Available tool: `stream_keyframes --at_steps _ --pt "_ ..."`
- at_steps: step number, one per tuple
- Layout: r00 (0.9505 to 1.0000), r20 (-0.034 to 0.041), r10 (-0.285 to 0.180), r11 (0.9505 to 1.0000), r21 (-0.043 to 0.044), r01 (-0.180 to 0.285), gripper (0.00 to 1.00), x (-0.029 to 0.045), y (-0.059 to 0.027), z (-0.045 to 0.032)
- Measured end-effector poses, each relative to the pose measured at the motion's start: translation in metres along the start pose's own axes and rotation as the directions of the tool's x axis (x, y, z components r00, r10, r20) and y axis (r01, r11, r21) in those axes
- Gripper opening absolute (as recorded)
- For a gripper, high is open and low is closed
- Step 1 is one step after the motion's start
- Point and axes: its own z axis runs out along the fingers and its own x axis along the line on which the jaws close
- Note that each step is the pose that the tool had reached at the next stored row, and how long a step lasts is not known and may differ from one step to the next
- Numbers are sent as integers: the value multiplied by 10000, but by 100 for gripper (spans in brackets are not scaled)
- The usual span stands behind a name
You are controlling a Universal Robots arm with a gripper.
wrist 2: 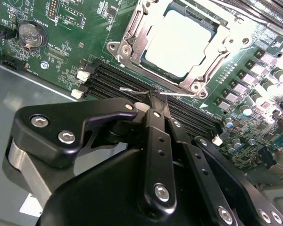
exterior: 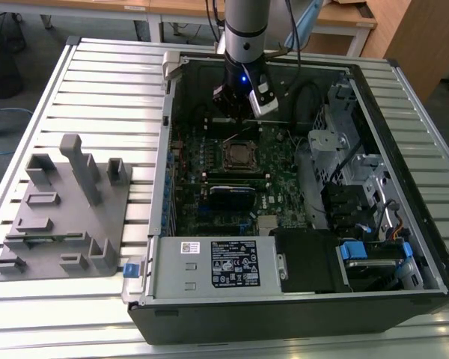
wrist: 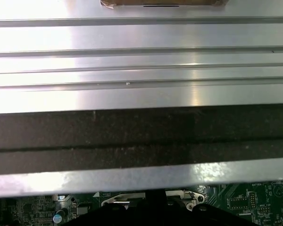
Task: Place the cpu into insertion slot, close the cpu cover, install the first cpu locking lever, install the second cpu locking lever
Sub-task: 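Install the first cpu locking lever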
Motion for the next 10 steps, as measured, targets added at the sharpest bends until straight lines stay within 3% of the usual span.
stream_keyframes --at_steps 10 --pt "10000 -2 1 10000 4 -1 11 -13 -1 31"
